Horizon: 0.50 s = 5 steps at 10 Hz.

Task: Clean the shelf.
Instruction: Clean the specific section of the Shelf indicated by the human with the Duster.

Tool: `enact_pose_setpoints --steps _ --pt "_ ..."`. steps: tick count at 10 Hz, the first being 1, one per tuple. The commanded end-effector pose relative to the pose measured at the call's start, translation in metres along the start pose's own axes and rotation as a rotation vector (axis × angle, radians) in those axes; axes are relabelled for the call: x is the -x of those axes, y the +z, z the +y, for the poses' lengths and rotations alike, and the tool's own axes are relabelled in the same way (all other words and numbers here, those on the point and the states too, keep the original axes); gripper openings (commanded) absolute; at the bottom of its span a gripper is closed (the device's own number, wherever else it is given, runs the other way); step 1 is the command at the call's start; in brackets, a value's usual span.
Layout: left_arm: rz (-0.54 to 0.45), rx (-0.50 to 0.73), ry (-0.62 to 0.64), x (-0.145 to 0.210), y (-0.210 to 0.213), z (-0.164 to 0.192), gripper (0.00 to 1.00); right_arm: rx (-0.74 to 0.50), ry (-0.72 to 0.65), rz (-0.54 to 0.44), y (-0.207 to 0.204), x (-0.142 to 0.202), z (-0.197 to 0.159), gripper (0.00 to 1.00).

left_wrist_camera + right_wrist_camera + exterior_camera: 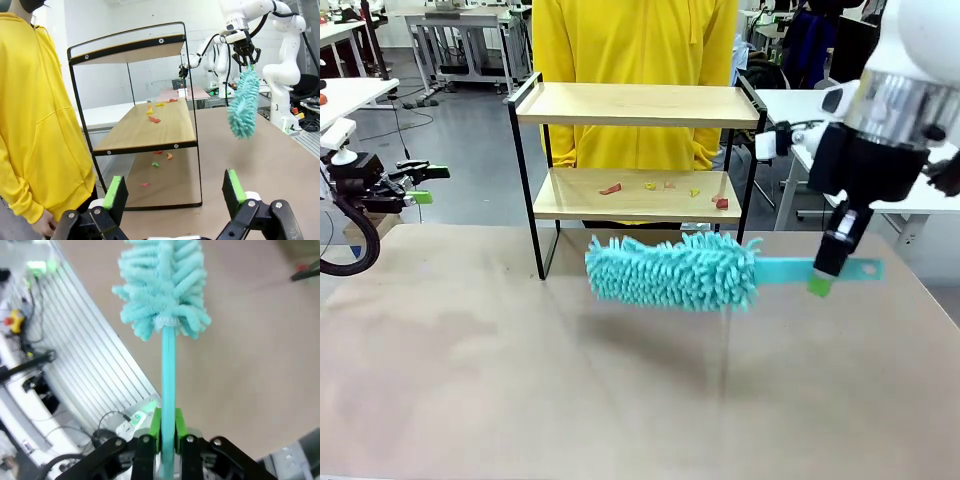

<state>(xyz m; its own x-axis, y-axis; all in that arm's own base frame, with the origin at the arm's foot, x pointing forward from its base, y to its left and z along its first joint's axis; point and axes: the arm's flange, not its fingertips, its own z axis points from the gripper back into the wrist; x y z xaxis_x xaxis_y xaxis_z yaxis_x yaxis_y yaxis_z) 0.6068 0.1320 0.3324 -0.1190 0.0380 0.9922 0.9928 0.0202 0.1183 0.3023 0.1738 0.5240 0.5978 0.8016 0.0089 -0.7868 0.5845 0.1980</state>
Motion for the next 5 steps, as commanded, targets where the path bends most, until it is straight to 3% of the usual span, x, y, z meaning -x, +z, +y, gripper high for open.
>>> enact_pose_setpoints --steps 1,4,5 --pt "-0.008 0.006 -0.015 -0.002 -0.001 -0.001 1.0 -0.002 0.047 0.065 -0.009 0.019 -0.006 0.13" --pt "-0.008 0.006 -0.015 -0.002 -0.001 -0.001 1.0 0.044 0.062 0.138 -0.013 0.031 -0.013 0.13" --pt "-0.008 0.006 -0.015 -0.002 -0.001 -0.001 1.0 0.083 -0.052 0.163 -0.006 0.02 -0.021 0.13"
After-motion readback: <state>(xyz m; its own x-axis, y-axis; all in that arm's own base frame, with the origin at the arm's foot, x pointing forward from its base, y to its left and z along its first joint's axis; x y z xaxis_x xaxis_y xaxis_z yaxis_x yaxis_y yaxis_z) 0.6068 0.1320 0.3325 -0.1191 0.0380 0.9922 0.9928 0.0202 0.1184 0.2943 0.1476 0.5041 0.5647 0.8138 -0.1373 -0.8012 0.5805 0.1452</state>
